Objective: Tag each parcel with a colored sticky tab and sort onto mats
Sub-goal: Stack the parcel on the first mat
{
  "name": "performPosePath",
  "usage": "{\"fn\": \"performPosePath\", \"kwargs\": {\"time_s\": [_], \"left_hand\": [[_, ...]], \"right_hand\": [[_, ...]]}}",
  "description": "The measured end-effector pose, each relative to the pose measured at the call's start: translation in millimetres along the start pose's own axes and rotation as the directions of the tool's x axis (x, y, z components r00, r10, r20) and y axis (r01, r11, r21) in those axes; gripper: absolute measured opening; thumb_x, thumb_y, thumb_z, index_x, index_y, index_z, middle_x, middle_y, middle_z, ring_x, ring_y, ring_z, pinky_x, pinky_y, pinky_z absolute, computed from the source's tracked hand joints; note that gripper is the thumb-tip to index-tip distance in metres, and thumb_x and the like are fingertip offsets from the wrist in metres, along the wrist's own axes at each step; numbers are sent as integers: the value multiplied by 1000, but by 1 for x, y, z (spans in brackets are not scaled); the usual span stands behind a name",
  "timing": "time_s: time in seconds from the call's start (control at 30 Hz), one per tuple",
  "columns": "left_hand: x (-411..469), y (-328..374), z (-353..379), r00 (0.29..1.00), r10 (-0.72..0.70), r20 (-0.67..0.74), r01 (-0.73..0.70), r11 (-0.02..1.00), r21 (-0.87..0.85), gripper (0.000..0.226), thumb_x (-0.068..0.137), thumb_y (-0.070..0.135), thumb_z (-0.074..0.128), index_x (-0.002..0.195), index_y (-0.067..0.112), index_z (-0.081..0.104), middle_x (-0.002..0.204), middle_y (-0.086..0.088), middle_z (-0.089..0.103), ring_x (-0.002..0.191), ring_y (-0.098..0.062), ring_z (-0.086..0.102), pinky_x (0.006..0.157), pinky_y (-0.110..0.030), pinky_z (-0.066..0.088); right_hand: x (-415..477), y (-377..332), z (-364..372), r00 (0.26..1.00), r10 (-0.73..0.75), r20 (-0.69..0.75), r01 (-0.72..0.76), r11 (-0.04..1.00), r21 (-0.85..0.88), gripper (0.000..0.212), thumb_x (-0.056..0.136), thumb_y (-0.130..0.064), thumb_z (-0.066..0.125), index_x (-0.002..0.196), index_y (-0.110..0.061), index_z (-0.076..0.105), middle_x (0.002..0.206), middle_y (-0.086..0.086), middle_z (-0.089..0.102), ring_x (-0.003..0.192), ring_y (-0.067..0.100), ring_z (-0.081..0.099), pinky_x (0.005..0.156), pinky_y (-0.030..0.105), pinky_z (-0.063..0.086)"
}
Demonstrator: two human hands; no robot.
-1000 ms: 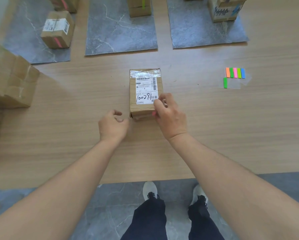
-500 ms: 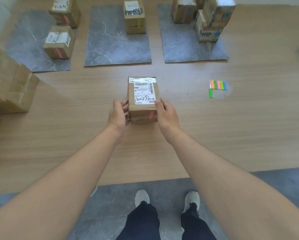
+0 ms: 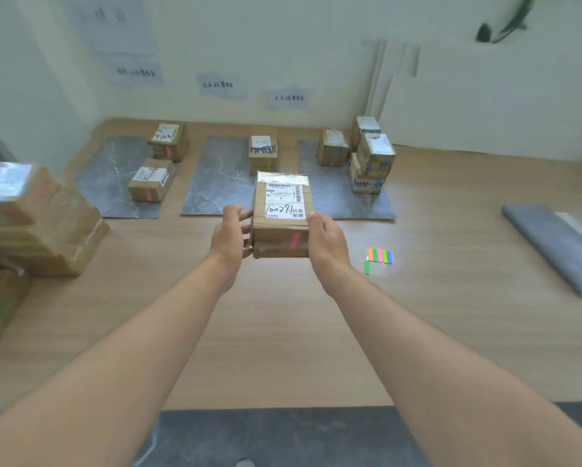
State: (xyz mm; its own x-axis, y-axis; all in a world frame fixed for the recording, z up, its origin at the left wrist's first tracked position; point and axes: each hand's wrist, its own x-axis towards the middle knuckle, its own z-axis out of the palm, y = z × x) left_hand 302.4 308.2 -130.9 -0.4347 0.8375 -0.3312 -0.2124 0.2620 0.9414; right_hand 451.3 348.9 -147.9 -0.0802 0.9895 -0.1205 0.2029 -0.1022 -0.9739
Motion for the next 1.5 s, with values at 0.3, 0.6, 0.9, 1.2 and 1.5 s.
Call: {"fn": "performPosePath", "kwargs": {"time_s": [0.3,0.6,0.9,1.2,1.5], "left_hand": [[-66,70,47,994,90,-65,-90,996,2,48,104,45,28,118,19,65,91,-1,68,79,-17,62,77,-33,50],[-90,109,65,984,147,-104,-149,989,-8,47,103,46,31,119,18,64,97,-5,69,81,-23,63,82,-35,52],[-60,124,0,976,131,-176,-128,991,30,47,94,61,33,104,34,70,103,0,73,94,-23,70,95,-44,55],[59,130,-122,987,68,-146,-69,998,3,41,101,50,35,113,26,65,107,-2,72,92,-20,65,91,-37,52],[201,151,-261,995,16,-100,-13,1000,23,39,104,38,32,84,26,63,68,12,72,61,-4,64,62,-23,46]], "right_hand": [[-9,-65,-65,990,-127,63,125,992,31,34,105,-36,38,112,-21,68,104,-5,73,98,14,65,79,30,49],[-8,-109,-90,978,-173,118,171,985,29,29,105,-40,38,114,-30,64,98,-14,72,97,7,65,87,32,53],[12,-132,-21,957,-190,221,184,982,46,28,108,-35,39,116,-25,64,102,-14,71,94,5,65,74,23,47],[62,-123,141,976,-115,185,112,993,28,32,105,-41,42,123,-27,64,111,-10,72,103,7,66,86,29,52],[106,-124,328,996,-8,90,2,998,60,30,97,-44,45,119,-39,65,117,-10,71,101,4,69,96,38,54]]}}
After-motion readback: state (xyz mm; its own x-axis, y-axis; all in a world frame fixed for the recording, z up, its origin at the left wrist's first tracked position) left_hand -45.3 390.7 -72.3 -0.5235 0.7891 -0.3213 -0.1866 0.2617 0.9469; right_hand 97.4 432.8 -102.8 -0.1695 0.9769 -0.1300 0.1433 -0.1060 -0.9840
